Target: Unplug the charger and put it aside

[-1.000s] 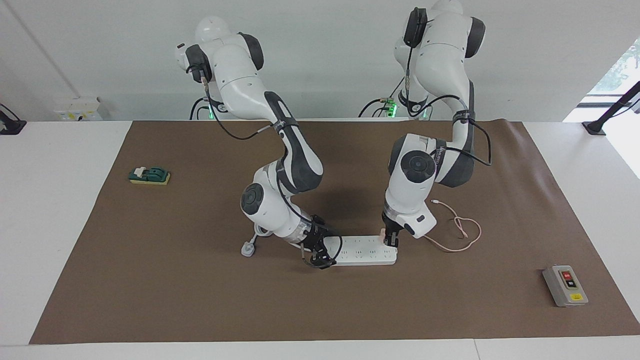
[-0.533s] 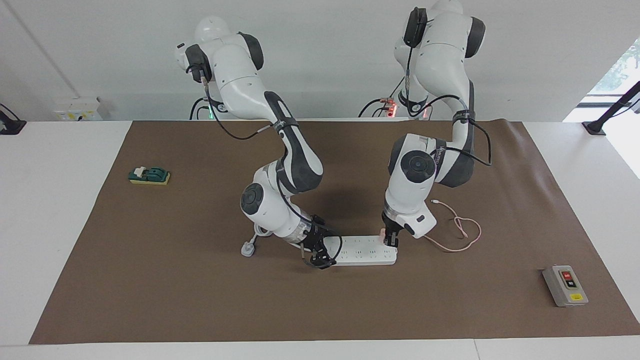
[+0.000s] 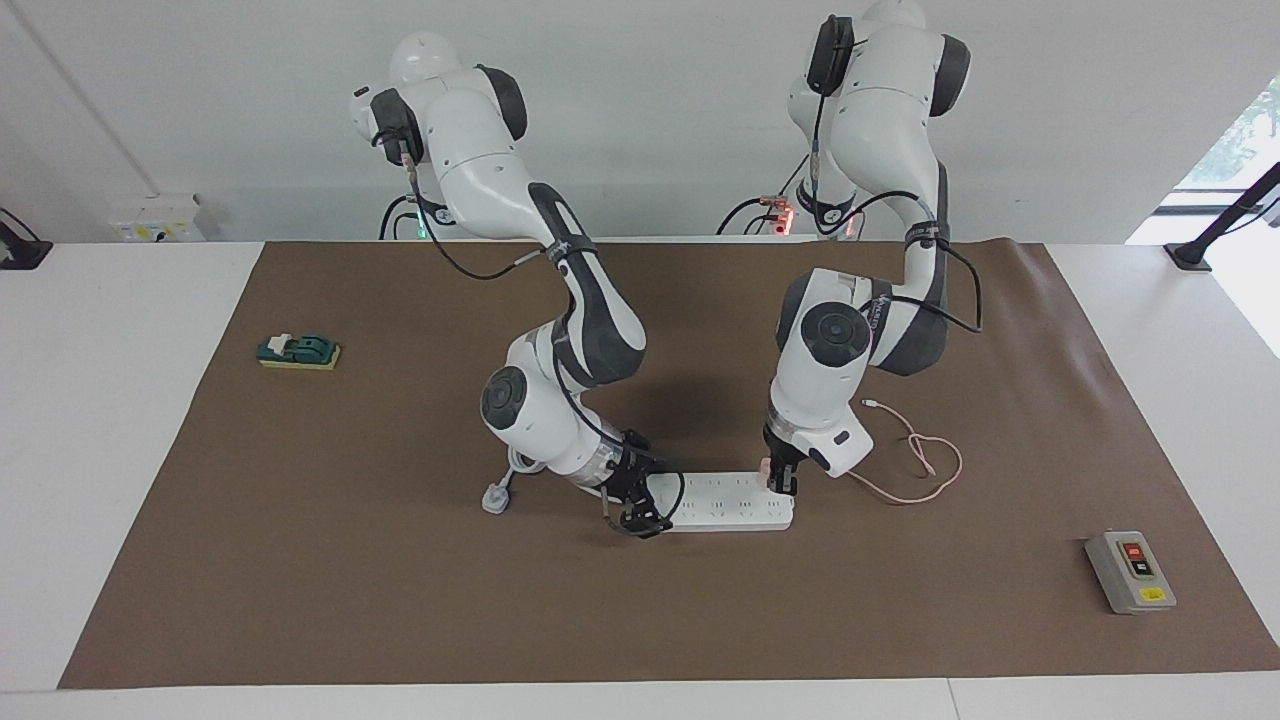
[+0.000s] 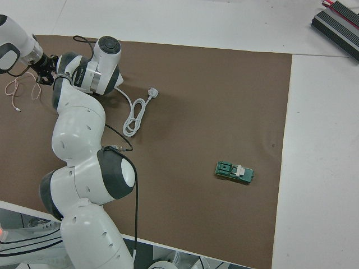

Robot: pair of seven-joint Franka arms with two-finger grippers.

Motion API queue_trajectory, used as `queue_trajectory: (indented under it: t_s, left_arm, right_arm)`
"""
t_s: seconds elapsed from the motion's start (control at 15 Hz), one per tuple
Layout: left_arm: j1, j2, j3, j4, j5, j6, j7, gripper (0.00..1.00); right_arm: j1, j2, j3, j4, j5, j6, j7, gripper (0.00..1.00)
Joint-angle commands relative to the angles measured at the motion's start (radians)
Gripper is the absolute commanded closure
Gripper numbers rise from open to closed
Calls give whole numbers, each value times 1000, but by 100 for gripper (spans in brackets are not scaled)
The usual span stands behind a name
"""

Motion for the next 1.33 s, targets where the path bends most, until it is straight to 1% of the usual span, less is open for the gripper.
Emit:
queue_trajectory:
  t_s: [0.0,0.47,0.53,0.6,0.67,0.87,1.0,1.07,1.27]
  left_arm:
    - [11,-247,11,-196,19,-55,25,100]
    - [14,-248,13,-195,54,-84,19,100]
    - [17,-251,11,-192,57,-89,57,100]
    - [17,-254,11,-192,57,-89,106,100]
    - [18,-257,11,-192,57,-89,163,100]
    - [26,-265,8,-198,56,-93,374,100]
    - [38,-277,8,-208,56,-124,547,100]
    - [51,-296,8,-234,54,-142,665,100]
    - [110,-394,8,-381,54,-129,992,100]
  right_arm:
    - [0,-4,8,-17,14,54,-36,97]
    - [0,-4,8,-17,10,54,-37,96]
    - [-6,-5,8,-16,8,51,-48,78]
    - [-9,-5,8,-13,8,45,-48,41]
    - [-10,-8,6,-11,6,40,-48,0]
    - [-10,-22,5,-7,-3,31,-46,0]
    - [-15,-41,2,-16,-3,11,-46,0]
    - [-17,-56,-3,-20,-4,-10,-46,0]
    - [-13,-142,-21,-77,-55,-49,-46,0]
